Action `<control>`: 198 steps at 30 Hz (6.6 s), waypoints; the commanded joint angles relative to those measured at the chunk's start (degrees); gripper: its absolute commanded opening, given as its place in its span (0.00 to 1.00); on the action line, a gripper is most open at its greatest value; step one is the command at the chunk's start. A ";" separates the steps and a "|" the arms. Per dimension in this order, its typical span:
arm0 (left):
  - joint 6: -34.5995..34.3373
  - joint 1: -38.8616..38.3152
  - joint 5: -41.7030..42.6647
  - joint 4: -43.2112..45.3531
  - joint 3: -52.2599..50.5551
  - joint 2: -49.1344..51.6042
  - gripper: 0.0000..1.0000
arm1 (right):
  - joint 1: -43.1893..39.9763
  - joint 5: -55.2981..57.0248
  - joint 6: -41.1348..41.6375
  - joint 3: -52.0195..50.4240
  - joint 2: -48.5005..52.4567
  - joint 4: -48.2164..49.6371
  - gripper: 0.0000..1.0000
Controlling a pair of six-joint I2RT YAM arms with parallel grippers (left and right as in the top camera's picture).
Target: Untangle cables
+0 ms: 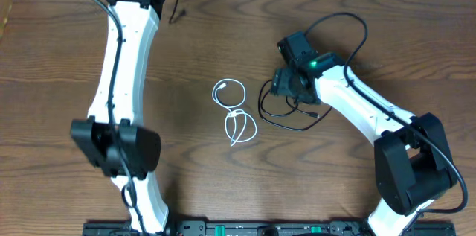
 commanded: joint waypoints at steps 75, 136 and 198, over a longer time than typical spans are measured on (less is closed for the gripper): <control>-2.99 38.66 -7.52 -38.88 -3.50 26.95 0.72 | 7.65 2.21 -9.07 -8.31 0.52 7.58 0.99; 14.75 13.99 -5.64 -52.06 -1.95 22.40 0.72 | 7.65 2.27 -8.94 -9.38 0.52 9.75 0.99; 8.33 15.76 3.69 -38.51 -1.40 13.81 0.98 | 7.56 2.21 -8.94 -9.31 0.09 9.46 0.99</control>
